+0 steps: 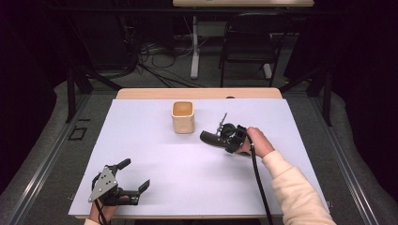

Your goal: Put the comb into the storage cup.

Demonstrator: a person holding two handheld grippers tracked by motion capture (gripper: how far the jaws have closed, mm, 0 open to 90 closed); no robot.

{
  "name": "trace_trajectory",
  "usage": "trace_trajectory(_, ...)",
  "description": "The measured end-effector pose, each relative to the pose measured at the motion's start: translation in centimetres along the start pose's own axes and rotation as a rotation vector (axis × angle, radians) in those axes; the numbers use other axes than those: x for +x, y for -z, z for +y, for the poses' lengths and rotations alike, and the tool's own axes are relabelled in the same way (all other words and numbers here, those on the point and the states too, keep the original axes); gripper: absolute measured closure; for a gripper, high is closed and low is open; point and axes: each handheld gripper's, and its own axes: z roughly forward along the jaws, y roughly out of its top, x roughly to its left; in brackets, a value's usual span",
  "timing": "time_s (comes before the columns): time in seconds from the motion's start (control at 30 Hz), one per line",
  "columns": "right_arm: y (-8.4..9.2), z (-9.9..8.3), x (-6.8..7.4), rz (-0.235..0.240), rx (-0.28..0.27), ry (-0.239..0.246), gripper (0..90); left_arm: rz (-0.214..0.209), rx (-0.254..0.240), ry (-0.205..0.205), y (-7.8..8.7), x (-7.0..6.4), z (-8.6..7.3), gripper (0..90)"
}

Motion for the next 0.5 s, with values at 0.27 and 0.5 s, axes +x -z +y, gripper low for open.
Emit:
trace_trajectory(0.27,-0.7,0.2,-0.3,-0.002,0.047,0.001,62.7,0.001,-0.003,-0.001,0.0,0.0,0.0,1.0)
trace_trajectory(0.5,-1.3,0.5,-0.5,-0.004,0.075,-0.003,64.8,0.0,-0.001,-0.004,0.0,0.0,0.0,1.0)
